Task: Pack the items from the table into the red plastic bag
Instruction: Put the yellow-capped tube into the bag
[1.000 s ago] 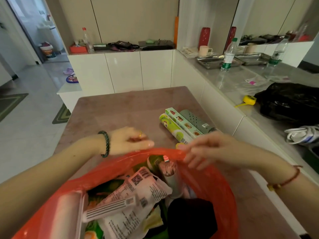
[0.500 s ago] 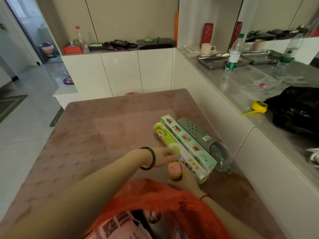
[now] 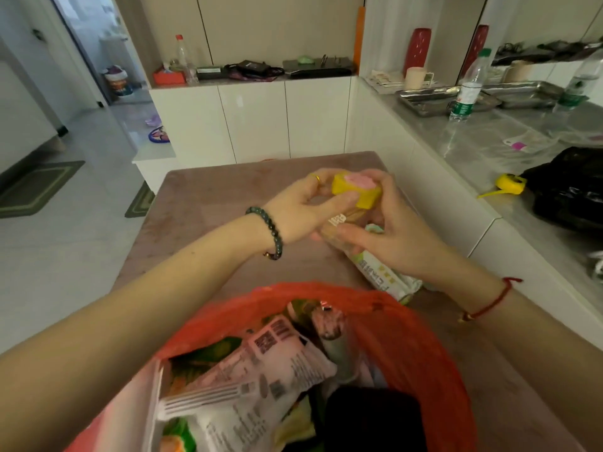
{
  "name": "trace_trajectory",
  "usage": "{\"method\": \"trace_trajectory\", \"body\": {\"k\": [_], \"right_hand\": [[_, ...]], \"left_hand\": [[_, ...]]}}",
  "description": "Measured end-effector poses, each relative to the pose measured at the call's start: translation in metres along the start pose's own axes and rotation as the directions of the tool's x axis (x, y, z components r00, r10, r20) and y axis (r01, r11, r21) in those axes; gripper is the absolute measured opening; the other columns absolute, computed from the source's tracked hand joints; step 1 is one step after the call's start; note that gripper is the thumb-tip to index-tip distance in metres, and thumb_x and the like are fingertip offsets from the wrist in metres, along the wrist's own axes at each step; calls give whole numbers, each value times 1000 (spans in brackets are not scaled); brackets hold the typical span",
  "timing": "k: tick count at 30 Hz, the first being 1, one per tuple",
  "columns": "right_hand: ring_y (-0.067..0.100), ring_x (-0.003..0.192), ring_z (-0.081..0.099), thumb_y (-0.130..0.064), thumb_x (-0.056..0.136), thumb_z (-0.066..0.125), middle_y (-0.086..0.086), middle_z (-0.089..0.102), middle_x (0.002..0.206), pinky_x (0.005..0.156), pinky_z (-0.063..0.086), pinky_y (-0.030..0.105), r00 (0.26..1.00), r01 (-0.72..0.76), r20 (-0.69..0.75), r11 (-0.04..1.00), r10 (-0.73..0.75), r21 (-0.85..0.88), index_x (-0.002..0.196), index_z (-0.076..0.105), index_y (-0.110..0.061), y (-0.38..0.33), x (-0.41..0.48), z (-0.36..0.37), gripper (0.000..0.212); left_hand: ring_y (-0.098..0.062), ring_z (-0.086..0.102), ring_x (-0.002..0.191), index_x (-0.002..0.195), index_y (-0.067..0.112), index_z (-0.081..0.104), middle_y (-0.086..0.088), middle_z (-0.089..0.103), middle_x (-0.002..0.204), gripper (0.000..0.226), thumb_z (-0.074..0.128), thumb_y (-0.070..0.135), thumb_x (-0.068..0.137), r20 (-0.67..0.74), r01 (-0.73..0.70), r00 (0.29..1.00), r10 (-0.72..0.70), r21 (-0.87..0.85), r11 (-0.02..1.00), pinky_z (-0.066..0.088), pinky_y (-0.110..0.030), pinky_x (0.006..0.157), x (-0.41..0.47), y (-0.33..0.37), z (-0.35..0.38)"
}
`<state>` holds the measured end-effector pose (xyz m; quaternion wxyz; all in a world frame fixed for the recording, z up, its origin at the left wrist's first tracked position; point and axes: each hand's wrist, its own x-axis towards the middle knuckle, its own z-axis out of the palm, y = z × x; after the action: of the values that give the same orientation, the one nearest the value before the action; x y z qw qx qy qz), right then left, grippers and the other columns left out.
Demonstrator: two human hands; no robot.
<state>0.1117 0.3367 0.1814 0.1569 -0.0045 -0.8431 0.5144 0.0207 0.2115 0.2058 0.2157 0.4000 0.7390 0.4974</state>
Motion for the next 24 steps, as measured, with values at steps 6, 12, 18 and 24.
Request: {"method": "trace_trajectory", "body": {"k": [6, 12, 18, 24], "right_hand": [[6, 89, 64, -18, 73, 67, -17, 49, 110, 77, 55, 28, 994, 94, 57, 995, -96, 42, 114, 29, -35, -64, -59, 36, 58], [14, 91, 66, -14, 80, 67, -5, 59, 111, 63, 58, 30, 947, -201, 275, 975, 168, 96, 113, 45, -42, -54, -123, 65, 49], [14, 93, 58, -28, 70, 76, -8, 57, 102, 70, 47, 23, 909, -274, 224, 908, 353, -317, 103, 50, -31, -14, -167, 99, 42], [3, 73, 49, -26, 73, 73, -14, 50, 82, 59, 36, 12, 924, -266, 142, 863, 356, -430, 96, 52, -25, -13, -176, 118, 32]], "left_hand": [[2, 61, 89, 104, 41, 47, 17, 61, 99, 33, 59, 38, 74, -10, -97, 995, 97, 8, 995, 55, -23, 81, -102, 11, -16], [-8, 59, 104, 131, 24, 34, 3, 56, 117, 57, 56, 30, 79, 92, -27, 996, 16, 121, 992, 50, -24, 91, -188, -25, -1], [-11, 50, 117, 138, 28, 28, 5, 46, 134, 57, 53, 32, 87, 199, 37, 974, -106, 323, 946, 47, -29, 96, -227, -41, 15], [-11, 51, 114, 135, 28, 32, 4, 49, 131, 51, 52, 30, 88, 188, 45, 976, -108, 314, 948, 47, -29, 95, -230, -45, 20]]}}
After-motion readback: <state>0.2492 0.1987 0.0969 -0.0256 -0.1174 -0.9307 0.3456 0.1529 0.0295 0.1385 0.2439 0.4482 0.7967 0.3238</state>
